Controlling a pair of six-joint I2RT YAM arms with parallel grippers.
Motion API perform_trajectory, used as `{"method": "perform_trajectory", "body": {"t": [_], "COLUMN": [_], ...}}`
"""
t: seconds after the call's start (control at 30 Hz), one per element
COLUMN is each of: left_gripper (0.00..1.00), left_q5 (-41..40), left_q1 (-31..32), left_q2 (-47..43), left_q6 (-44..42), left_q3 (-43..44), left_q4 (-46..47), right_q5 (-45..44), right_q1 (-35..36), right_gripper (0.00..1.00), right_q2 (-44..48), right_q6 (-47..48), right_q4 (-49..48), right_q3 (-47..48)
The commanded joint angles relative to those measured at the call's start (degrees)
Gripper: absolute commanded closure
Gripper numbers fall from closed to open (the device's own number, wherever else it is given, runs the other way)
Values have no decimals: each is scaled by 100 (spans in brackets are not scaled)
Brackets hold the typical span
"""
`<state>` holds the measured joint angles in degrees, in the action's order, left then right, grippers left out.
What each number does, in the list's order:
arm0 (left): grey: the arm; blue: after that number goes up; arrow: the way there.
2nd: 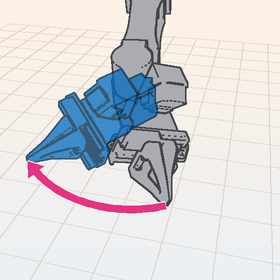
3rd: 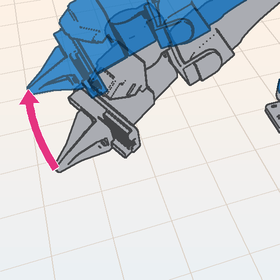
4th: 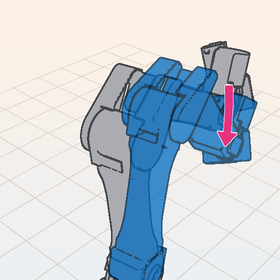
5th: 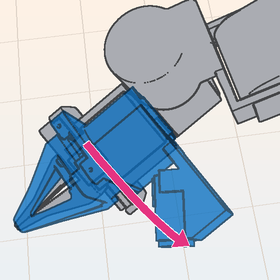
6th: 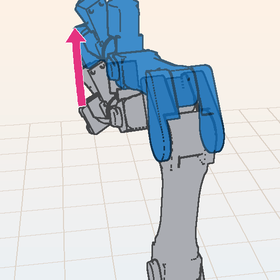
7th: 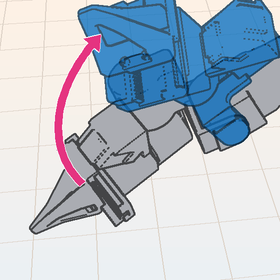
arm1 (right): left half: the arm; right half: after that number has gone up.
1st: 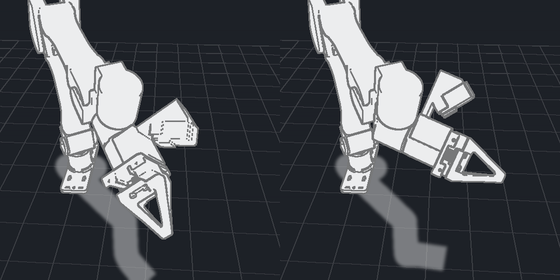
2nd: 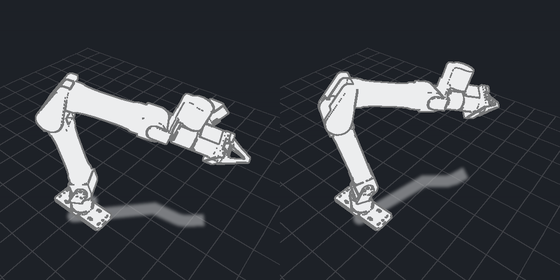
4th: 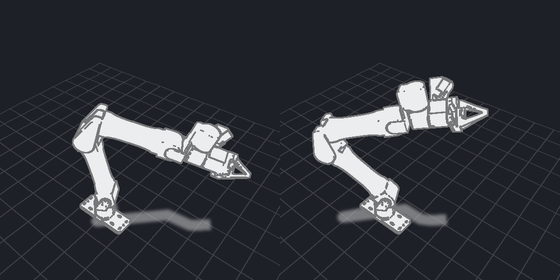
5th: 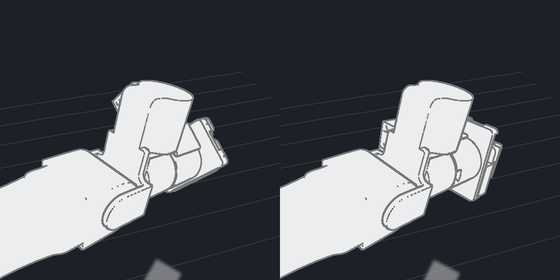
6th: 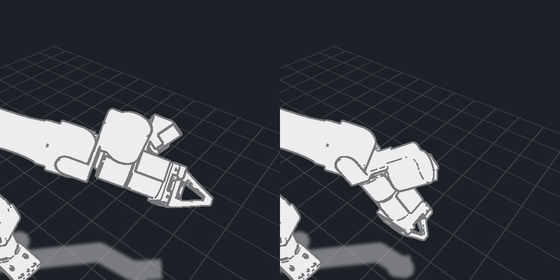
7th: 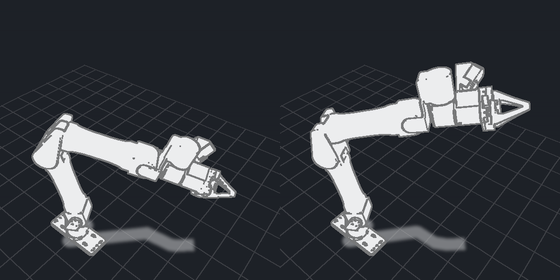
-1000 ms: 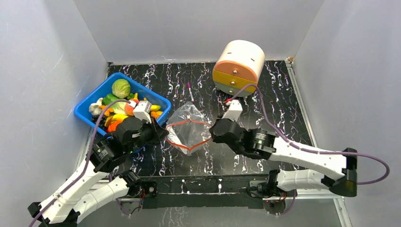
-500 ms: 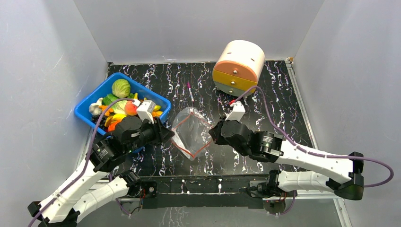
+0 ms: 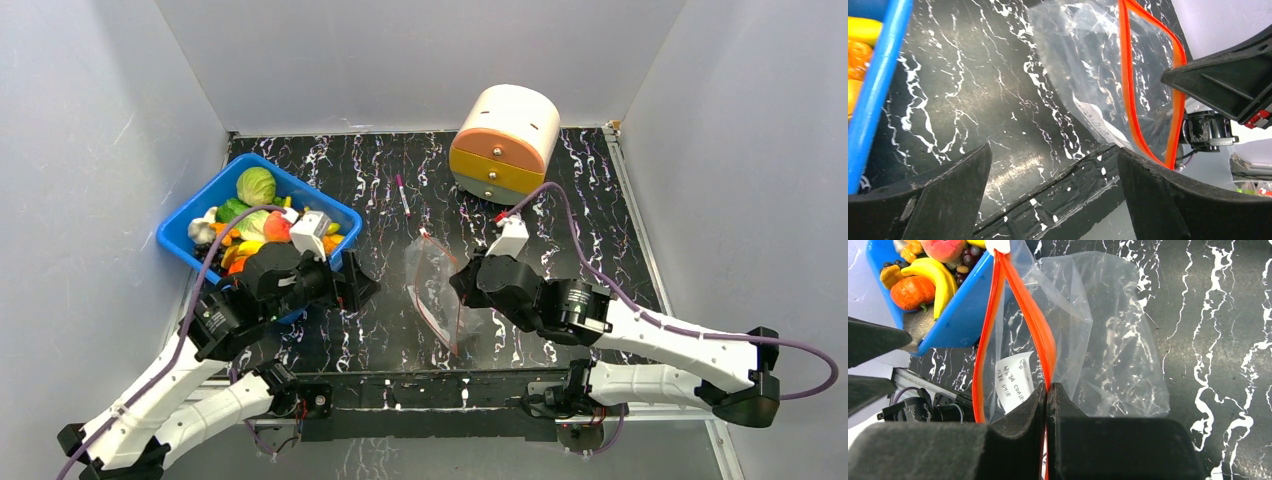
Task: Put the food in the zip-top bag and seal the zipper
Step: Open the zipper of the food storage bag at the center of the board, then pick up the fake fruit from the bin.
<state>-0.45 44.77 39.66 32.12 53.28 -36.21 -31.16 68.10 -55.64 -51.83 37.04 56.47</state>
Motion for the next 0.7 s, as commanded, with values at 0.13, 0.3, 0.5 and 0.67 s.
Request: {"method": "perform_trajectory", "body": {"t": [0.13, 0.3, 0.5, 0.67], "left_gripper": [2, 2, 11, 24], "left_q5": [-1939, -2716, -3163, -4048], "left_q1": [5, 3, 5, 3], "left_q2": [-228, 37, 449, 767], "left_q6": [149, 478, 603, 809], "left_q3": [307, 288, 447, 707], "left_q4": [-668, -1081, -1504, -2096], "right_q5": [-167, -70, -43, -39], "right_q1": [-33, -35, -33, -33], "right_gripper": [100, 100, 100, 100], "right_q2": [356, 413, 467, 612], "right_q6": [-198, -239, -236, -248], "right_q4": [104, -43, -55, -81], "right_q3": [85, -116, -235, -363]}}
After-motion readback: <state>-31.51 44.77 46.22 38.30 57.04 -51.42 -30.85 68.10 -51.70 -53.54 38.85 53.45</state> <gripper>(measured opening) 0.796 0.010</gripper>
